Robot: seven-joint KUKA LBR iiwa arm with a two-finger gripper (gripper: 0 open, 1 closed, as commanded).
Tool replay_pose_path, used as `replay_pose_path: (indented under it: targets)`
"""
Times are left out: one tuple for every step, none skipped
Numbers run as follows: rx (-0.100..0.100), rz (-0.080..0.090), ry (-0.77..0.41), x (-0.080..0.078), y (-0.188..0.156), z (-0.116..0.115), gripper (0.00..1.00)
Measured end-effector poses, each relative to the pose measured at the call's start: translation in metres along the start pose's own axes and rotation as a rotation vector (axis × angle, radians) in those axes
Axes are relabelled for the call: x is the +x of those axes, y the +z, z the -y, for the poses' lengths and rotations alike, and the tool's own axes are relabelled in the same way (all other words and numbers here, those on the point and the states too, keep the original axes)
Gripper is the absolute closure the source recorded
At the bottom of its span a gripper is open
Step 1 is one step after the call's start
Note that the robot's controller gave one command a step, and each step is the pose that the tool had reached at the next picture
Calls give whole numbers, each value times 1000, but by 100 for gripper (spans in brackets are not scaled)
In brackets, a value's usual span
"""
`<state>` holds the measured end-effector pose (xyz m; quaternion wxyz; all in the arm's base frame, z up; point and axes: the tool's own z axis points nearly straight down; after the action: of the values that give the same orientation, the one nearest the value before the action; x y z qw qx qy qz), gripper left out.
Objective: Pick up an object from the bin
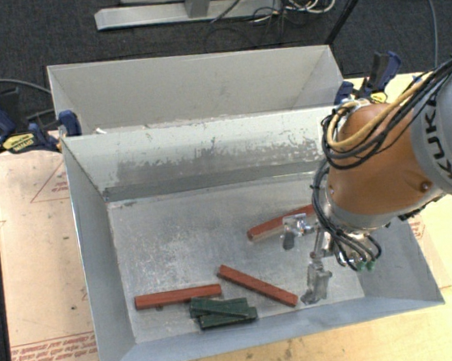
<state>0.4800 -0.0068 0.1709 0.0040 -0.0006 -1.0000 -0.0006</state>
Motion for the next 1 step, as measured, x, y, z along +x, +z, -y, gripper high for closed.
replay_pose_path:
  targets:
    - [-1,5,266,-20,103,-22,0]
